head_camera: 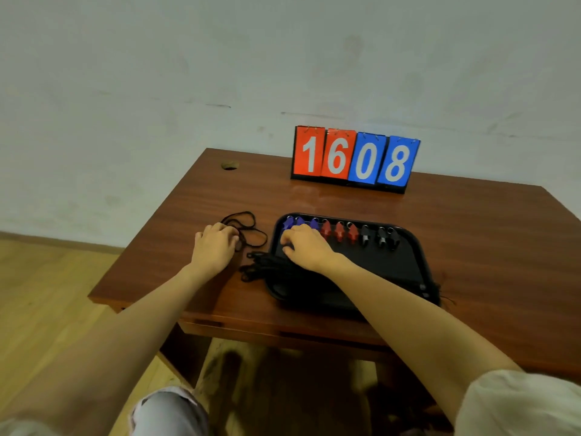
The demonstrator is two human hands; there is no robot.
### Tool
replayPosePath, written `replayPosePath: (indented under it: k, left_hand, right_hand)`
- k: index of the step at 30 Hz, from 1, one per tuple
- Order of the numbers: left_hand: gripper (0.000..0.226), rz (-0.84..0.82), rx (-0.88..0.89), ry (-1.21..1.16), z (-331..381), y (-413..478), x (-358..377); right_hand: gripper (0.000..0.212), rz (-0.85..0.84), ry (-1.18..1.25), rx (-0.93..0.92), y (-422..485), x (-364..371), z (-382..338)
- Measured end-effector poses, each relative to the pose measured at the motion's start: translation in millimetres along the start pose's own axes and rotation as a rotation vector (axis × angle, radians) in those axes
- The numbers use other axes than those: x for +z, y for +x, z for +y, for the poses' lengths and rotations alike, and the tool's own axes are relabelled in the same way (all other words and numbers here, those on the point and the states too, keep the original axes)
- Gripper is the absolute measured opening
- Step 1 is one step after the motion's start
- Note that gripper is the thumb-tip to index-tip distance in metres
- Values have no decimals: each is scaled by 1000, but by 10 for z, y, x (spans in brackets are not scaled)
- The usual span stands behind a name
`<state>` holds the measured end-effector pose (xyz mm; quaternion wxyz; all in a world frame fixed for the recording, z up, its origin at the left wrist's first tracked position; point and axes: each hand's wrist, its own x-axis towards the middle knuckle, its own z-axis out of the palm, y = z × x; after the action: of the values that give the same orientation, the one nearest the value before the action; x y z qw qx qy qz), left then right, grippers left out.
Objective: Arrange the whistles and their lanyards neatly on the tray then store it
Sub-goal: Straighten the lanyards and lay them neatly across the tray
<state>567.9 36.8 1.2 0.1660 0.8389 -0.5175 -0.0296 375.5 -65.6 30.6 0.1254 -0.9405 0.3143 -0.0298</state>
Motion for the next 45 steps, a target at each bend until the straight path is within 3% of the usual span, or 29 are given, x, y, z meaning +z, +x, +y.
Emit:
replayPosePath:
  k: [8,14,18,25,32,34,37,40,45]
  left_hand:
    - [28,-7,-139,-101,-404,295,31]
    - [39,-8,-201,-178,-455,394,159]
    - [50,23,-393,-310,-404,477,176]
    - [23,43,-509,-253,-287,538,287]
    - [18,44,-532,-264,-254,524,319]
    - [17,27,-536,-263,-259,507,285]
    - [29,-48,-542,-298,-193,513,144]
    - [43,20,-435,-344,44,569,-163]
    - [49,153,-32,-661,633,576,-818]
  right_hand:
    - [27,-55,-10,31,739,135,-283]
    - [27,-62,17,58,1123,236,-461]
    - [27,-8,48,102,1298,301,-567]
    - [26,-2,39,152,1424,455,-648]
    - [18,-13,-35,173,1386,420,-640]
    - [14,70,20,164,1317,295,-559]
    - [7,183,378,204,1213,-38,-433]
    - [7,295,601,148,1062,-459,-376]
    - [16,429,674,25,853,-1166,-463]
